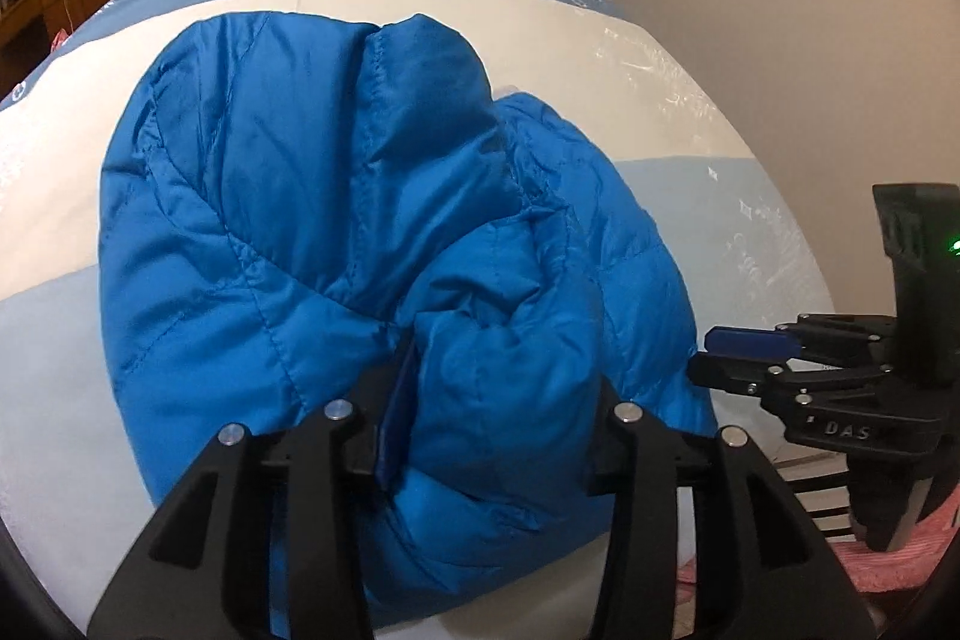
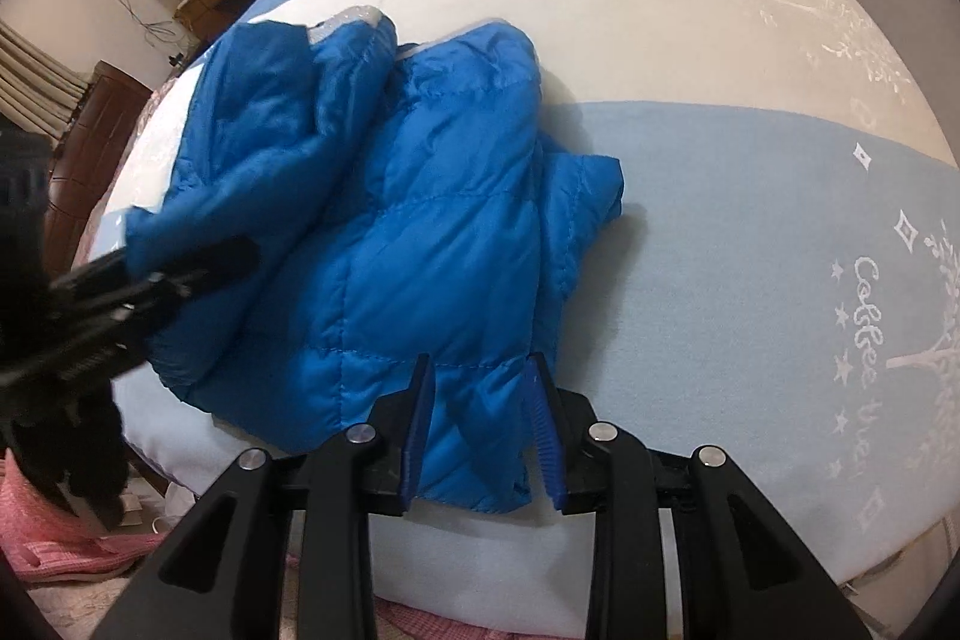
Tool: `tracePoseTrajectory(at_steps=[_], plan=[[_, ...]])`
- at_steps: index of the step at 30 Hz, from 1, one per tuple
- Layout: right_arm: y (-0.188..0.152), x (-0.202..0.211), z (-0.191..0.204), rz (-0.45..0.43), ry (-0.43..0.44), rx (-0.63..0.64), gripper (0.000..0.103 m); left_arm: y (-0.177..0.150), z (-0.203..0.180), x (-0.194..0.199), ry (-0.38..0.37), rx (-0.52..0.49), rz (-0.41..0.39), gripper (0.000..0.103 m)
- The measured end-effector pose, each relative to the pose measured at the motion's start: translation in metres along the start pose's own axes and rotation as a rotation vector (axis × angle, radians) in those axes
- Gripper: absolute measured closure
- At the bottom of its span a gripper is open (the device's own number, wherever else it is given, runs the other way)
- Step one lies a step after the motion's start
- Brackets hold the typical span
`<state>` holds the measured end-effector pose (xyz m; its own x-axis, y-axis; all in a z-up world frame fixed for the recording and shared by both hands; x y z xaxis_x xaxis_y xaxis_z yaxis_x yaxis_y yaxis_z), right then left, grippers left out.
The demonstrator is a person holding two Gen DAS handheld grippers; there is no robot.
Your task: Fold large clothes
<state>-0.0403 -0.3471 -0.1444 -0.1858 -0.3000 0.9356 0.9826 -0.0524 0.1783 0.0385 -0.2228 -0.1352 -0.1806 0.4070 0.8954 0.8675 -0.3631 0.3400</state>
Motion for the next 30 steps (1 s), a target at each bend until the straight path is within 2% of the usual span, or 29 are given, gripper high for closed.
tracePoseTrajectory(at_steps=[6, 8, 13, 14, 16, 17, 19, 20, 22, 23, 26, 30], plan=[[0.01, 0.011, 0.002, -0.027, 0.0, 0.016, 0.07, 0.002, 0.008, 0.023, -0.06, 0.061, -0.01, 0.058], [0.017, 0.018, 0.005, -0.045, 0.0, 0.028, 0.068, -0.001, 0.009, 0.039, -0.113, 0.093, -0.025, 0.052], [0.035, 0.031, 0.016, -0.065, 0.031, 0.058, 0.062, -0.01, 0.021, 0.087, -0.26, 0.152, -0.081, 0.045], [0.04, 0.033, 0.019, -0.066, 0.042, 0.061, 0.061, -0.012, 0.026, 0.094, -0.261, 0.168, -0.094, 0.045], [0.051, 0.04, 0.027, -0.075, 0.067, 0.065, 0.057, -0.013, 0.043, 0.108, -0.237, 0.213, -0.119, 0.044], [0.056, 0.042, 0.031, -0.078, 0.079, 0.064, 0.054, -0.013, 0.056, 0.111, -0.181, 0.235, -0.117, 0.044], [0.068, 0.046, 0.041, -0.078, 0.121, 0.058, 0.042, -0.012, 0.078, 0.111, -0.029, 0.268, -0.107, 0.045], [0.074, 0.047, 0.048, -0.07, 0.151, 0.059, 0.039, -0.012, 0.091, 0.108, 0.057, 0.283, -0.086, 0.045], [0.086, 0.045, 0.062, -0.042, 0.195, 0.06, 0.029, -0.012, 0.108, 0.099, 0.143, 0.301, -0.05, 0.046], [0.092, 0.041, 0.068, -0.024, 0.208, 0.056, 0.027, -0.012, 0.117, 0.093, 0.176, 0.314, -0.033, 0.046], [0.109, 0.025, 0.085, 0.024, 0.224, 0.037, 0.026, -0.004, 0.13, 0.08, 0.2, 0.338, -0.014, 0.046], [0.117, -0.003, 0.094, 0.095, 0.189, 0.01, 0.024, 0.003, 0.146, 0.072, 0.211, 0.372, -0.02, 0.044]])
Point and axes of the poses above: each gripper's, at about its wrist camera, not at the fingertips, and x roughly against the way its jaws point, z to its left, y to its top, the point moved 5 cm from there along -x, roughly the way its jaws point, and after that the axes turned 7 degrees about z, right-handed, at the moved point
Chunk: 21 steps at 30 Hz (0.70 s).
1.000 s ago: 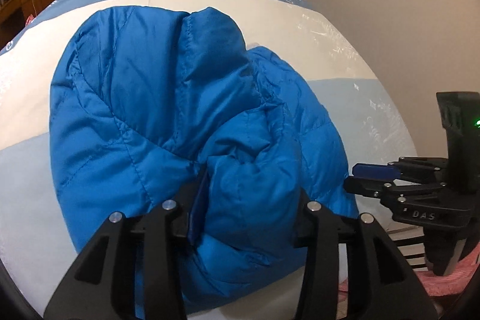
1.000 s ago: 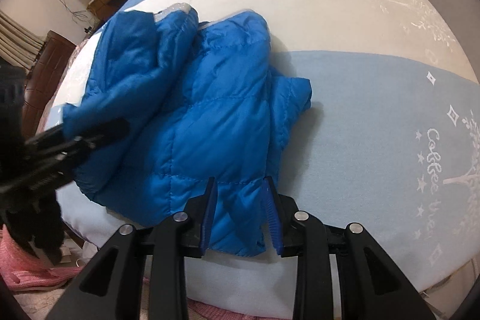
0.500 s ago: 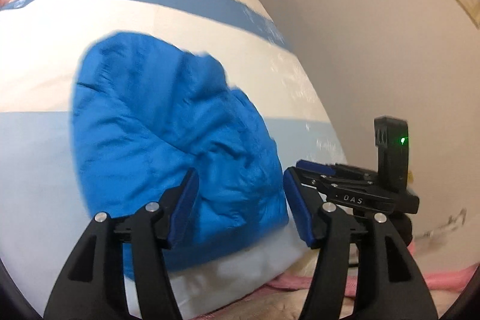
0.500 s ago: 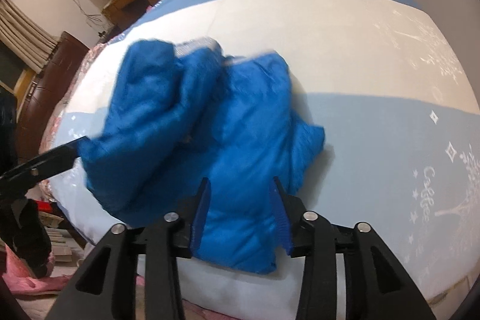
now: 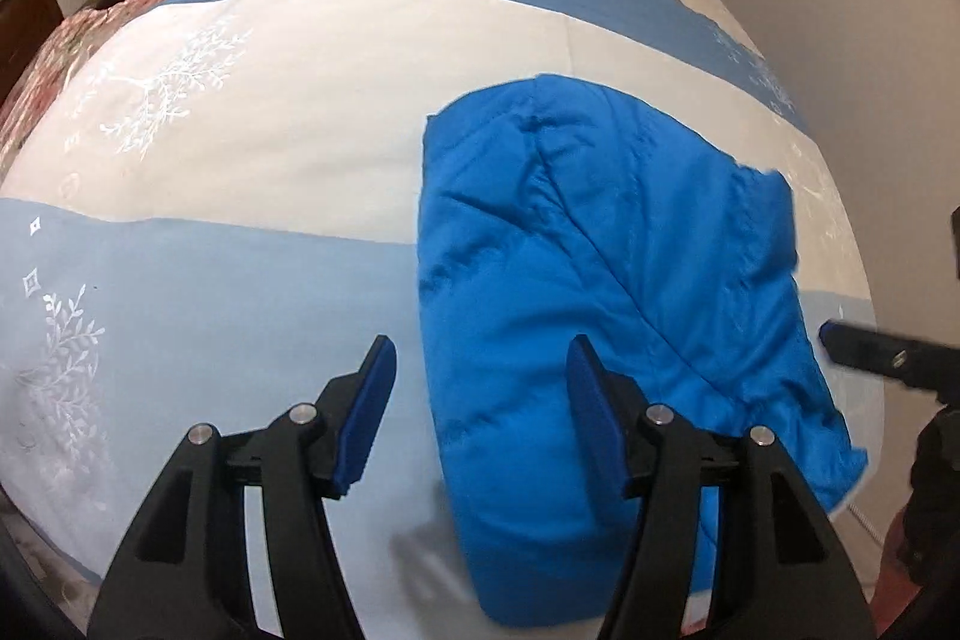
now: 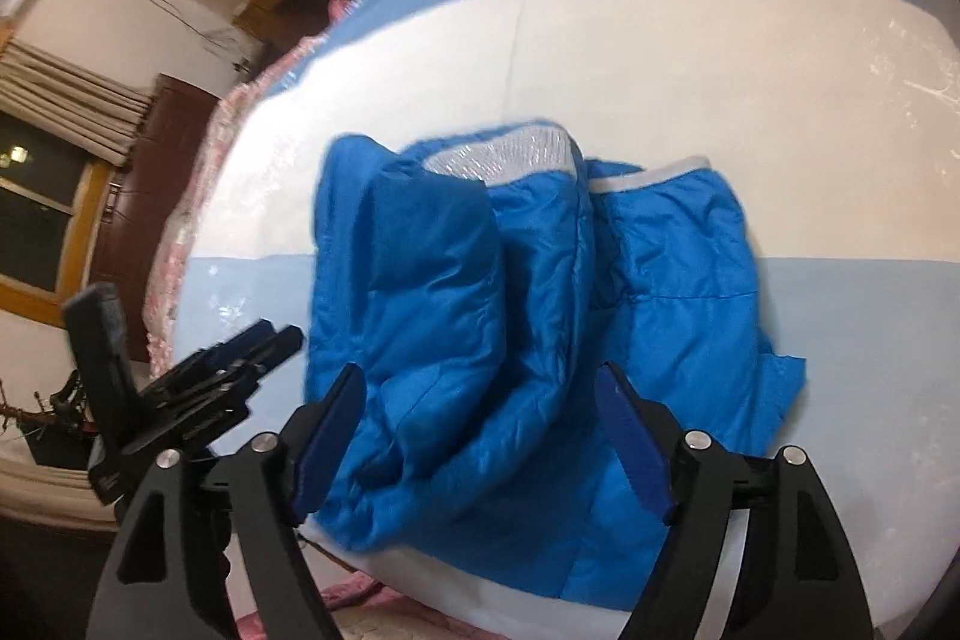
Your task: Fold large clothes
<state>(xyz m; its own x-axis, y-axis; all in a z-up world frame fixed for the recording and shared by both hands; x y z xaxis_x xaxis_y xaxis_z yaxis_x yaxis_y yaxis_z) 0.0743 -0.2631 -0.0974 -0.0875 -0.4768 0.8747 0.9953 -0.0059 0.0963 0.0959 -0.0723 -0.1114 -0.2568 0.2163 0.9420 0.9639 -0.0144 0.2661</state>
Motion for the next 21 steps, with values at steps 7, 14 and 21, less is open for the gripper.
tracePoseTrajectory(at_steps=[7, 14, 21], plan=[[0.008, -0.033, 0.002, 0.07, -0.014, -0.041, 0.022, 0.017, 0.004, -0.006, 0.005, -0.006, -0.03, 0.03], [0.016, -0.051, 0.005, 0.071, -0.043, -0.035, 0.028, 0.028, 0.005, -0.007, 0.0, -0.015, -0.048, 0.025], [0.02, -0.034, 0.027, 0.0, -0.017, 0.084, 0.082, 0.034, 0.007, -0.006, 0.009, -0.022, -0.057, 0.025]])
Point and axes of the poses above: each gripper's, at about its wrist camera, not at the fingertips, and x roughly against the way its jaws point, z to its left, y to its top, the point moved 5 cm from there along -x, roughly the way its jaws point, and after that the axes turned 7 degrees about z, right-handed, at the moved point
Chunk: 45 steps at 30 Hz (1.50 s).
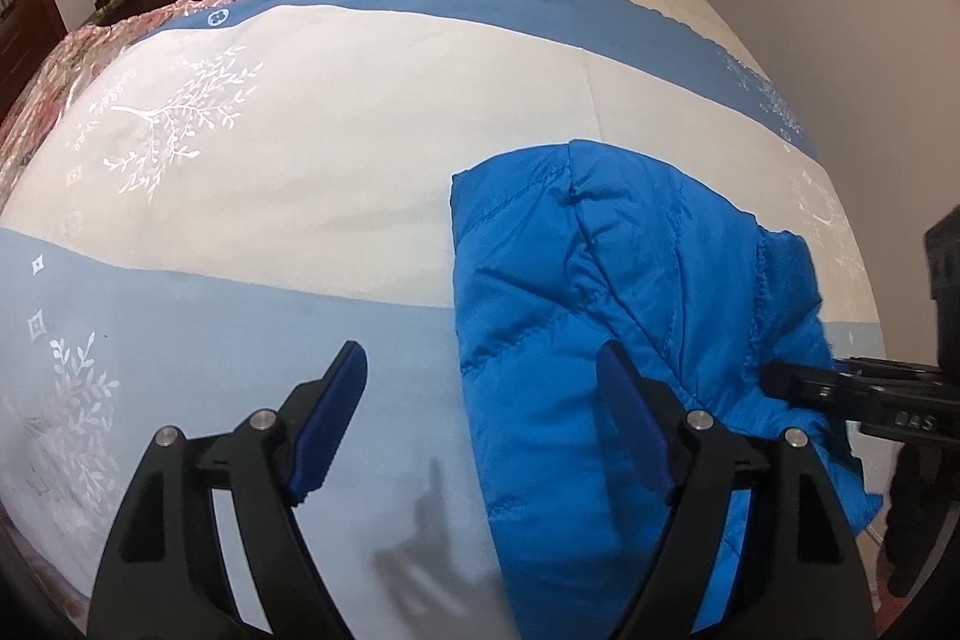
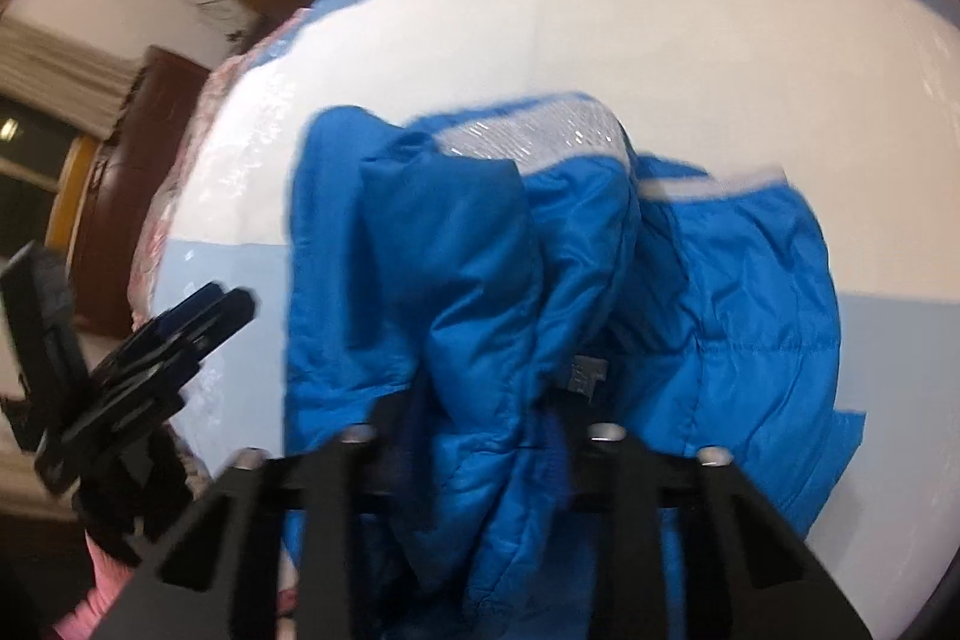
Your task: Fold large clothes
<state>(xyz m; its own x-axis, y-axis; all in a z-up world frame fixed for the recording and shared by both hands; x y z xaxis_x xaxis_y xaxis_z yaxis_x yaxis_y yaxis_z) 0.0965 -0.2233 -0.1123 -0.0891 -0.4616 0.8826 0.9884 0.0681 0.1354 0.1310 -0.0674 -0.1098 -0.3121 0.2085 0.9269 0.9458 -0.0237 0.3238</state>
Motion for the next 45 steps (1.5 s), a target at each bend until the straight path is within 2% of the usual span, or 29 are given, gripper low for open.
tracePoseTrajectory(at_steps=[3, 10, 16, 20, 26, 31, 35, 39, 43, 45], plan=[[-0.004, 0.019, 0.005, -0.032, 0.024, 0.025, 0.087, 0.002, -0.003, 0.003, -0.004, -0.004, -0.009, 0.025], [-0.023, 0.066, -0.004, -0.111, 0.039, 0.059, 0.09, 0.002, -0.02, 0.015, -0.028, -0.031, -0.036, 0.024], [-0.045, 0.099, -0.019, -0.17, 0.02, 0.038, 0.09, -0.007, -0.053, 0.017, -0.07, -0.081, -0.034, 0.024], [-0.054, 0.1, -0.036, -0.173, 0.017, -0.008, 0.09, -0.018, -0.082, 0.012, -0.105, -0.13, -0.015, 0.024], [-0.063, 0.067, -0.082, -0.112, 0.032, -0.117, 0.09, -0.034, -0.109, -0.008, -0.118, -0.179, 0.029, 0.024], [-0.074, 0.025, -0.123, -0.07, 0.093, -0.221, 0.086, -0.049, -0.12, -0.031, -0.119, -0.201, 0.075, 0.024], [-0.082, 0.003, -0.136, -0.077, 0.116, -0.235, 0.083, -0.057, -0.117, -0.043, -0.134, -0.178, 0.081, 0.021], [-0.086, -0.011, -0.142, -0.077, 0.126, -0.241, 0.082, -0.061, -0.116, -0.05, -0.105, -0.189, 0.067, 0.021], [-0.082, -0.009, -0.136, -0.065, 0.089, -0.224, 0.081, -0.057, -0.113, -0.051, -0.1, -0.168, 0.077, 0.021], [-0.081, -0.001, -0.127, -0.068, 0.063, -0.2, 0.078, -0.051, -0.114, -0.046, -0.084, -0.173, 0.072, 0.024]])
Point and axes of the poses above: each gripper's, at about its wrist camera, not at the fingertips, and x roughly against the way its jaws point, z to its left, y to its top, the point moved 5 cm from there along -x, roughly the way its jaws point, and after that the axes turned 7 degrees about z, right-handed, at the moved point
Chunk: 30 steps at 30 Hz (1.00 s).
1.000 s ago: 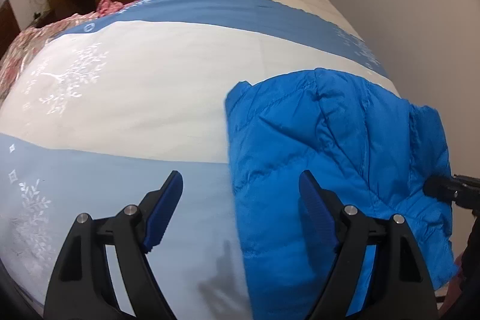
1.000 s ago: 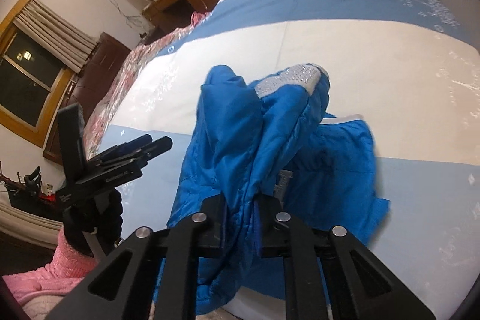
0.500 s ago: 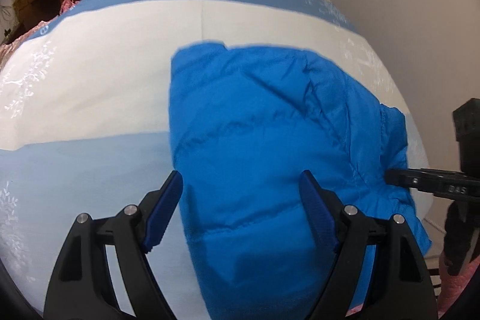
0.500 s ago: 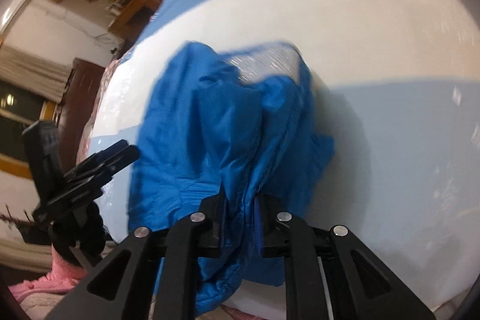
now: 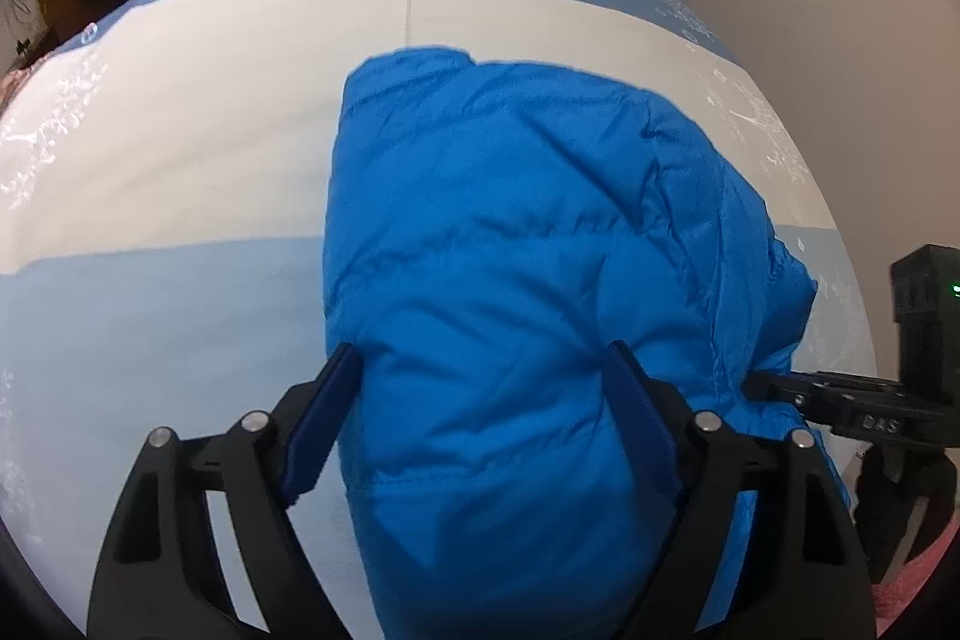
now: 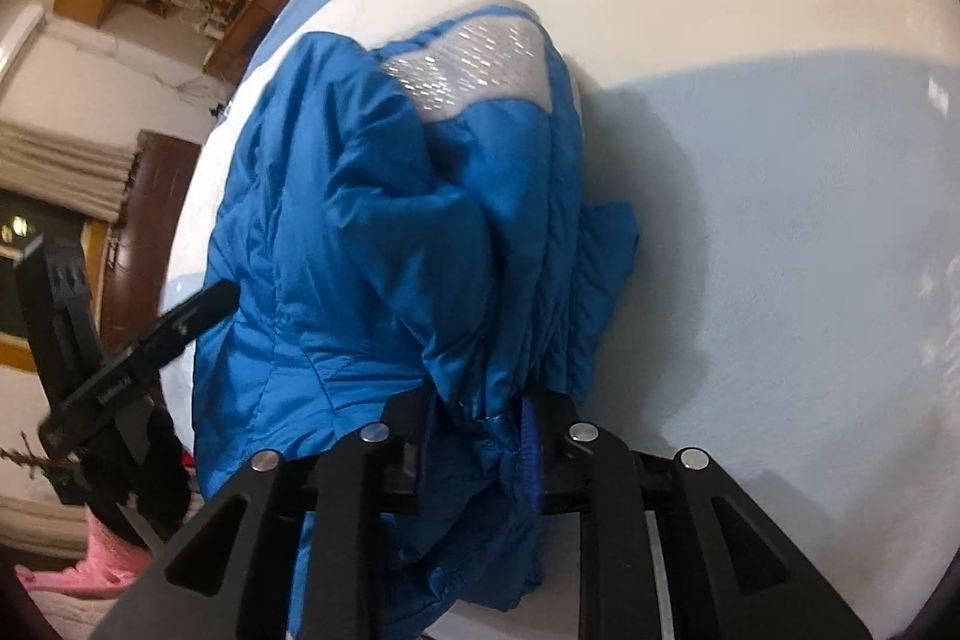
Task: Fold large clothes
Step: 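Fold the held edge over the bundle with the right gripper while the left gripper grasps and releases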
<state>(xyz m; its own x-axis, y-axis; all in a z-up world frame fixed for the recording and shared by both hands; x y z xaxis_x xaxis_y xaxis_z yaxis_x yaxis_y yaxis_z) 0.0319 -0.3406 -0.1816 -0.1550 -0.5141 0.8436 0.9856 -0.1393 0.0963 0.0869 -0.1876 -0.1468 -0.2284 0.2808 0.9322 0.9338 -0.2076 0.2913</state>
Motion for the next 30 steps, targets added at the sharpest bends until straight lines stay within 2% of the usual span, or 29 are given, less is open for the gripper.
tracePoseTrajectory(at_steps=[2, 3, 5, 10, 14, 16, 18, 22, 25, 30], plan=[[-0.001, 0.016, 0.01, -0.016, -0.051, 0.035, 0.073, 0.007, -0.001, 0.01, 0.047, -0.021, -0.021, 0.027], [0.001, 0.027, 0.016, -0.038, -0.104, 0.06, 0.067, 0.012, -0.001, 0.016, 0.071, -0.029, -0.038, 0.027], [0.006, 0.045, 0.022, -0.077, -0.151, 0.099, 0.066, 0.02, 0.0, 0.025, 0.081, -0.033, -0.057, 0.027], [0.022, 0.066, 0.059, -0.134, -0.139, 0.194, 0.066, 0.041, 0.0, 0.032, 0.101, -0.047, -0.074, 0.027], [0.043, 0.055, 0.093, -0.136, -0.122, 0.273, 0.066, 0.059, -0.006, 0.021, 0.099, -0.059, -0.058, 0.027], [0.051, 0.047, 0.097, -0.134, -0.155, 0.304, 0.066, 0.065, -0.004, 0.015, 0.105, -0.06, -0.048, 0.027], [0.061, 0.036, 0.094, -0.124, -0.21, 0.316, 0.066, 0.068, -0.004, 0.01, 0.102, -0.062, -0.039, 0.027], [0.069, 0.023, 0.068, -0.075, -0.233, 0.26, 0.071, 0.074, -0.002, -0.005, 0.096, -0.063, -0.012, 0.027], [0.07, 0.011, 0.045, -0.037, -0.287, 0.212, 0.072, 0.076, -0.002, -0.018, 0.073, -0.062, 0.014, 0.027], [0.07, -0.01, 0.02, 0.001, -0.224, 0.127, 0.072, 0.08, -0.002, -0.045, 0.037, -0.064, 0.072, 0.025]])
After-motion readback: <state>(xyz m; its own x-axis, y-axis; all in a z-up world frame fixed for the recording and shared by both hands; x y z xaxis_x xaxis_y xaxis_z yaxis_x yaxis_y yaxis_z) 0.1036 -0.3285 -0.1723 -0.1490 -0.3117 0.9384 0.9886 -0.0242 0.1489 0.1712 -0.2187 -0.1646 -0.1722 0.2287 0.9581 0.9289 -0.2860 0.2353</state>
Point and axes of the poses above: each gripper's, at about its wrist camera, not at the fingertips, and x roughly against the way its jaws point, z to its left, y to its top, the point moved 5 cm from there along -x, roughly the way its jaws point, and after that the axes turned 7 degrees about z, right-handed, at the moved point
